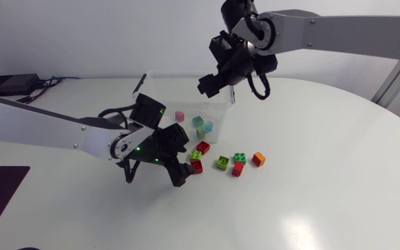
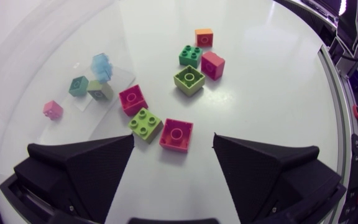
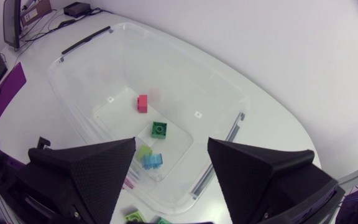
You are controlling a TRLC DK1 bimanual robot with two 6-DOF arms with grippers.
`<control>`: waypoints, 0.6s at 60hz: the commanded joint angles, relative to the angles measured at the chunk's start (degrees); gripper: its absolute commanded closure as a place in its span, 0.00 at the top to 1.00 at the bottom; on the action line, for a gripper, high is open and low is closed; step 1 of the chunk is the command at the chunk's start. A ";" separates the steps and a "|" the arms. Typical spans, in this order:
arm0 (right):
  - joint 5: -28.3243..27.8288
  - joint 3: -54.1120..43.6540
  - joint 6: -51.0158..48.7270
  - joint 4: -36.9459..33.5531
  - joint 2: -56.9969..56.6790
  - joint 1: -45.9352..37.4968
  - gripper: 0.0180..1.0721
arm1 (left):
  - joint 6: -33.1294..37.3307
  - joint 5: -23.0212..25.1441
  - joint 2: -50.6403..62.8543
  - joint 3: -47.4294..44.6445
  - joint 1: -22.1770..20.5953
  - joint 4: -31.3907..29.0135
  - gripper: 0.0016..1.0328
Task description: Place the duplo bricks in the container
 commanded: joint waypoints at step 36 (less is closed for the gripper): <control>-7.58 -41.64 -3.07 7.33 -32.35 -6.57 0.95 | 7.47 -0.10 8.33 1.13 0.11 0.12 0.69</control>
